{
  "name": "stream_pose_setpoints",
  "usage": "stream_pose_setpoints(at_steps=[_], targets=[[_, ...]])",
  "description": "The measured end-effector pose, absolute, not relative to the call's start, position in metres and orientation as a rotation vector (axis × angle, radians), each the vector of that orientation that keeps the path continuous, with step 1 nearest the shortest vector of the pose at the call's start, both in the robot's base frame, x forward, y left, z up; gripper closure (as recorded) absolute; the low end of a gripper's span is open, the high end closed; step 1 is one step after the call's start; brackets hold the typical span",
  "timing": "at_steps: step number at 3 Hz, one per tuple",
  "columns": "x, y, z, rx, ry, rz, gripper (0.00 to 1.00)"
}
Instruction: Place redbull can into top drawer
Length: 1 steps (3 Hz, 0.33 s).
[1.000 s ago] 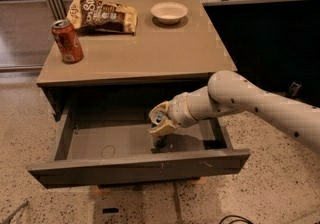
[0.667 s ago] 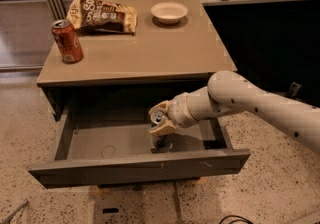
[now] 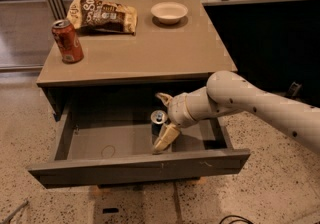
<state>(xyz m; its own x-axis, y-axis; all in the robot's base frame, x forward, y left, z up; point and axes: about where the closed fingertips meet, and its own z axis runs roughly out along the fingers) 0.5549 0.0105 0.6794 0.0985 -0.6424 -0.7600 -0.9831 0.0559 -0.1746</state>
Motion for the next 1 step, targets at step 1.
stream_pose_setpoints(at_steps=[1], targets=[[0.5549, 0.0106, 0.6794, -1.662, 1.619, 0.603, 0.00]])
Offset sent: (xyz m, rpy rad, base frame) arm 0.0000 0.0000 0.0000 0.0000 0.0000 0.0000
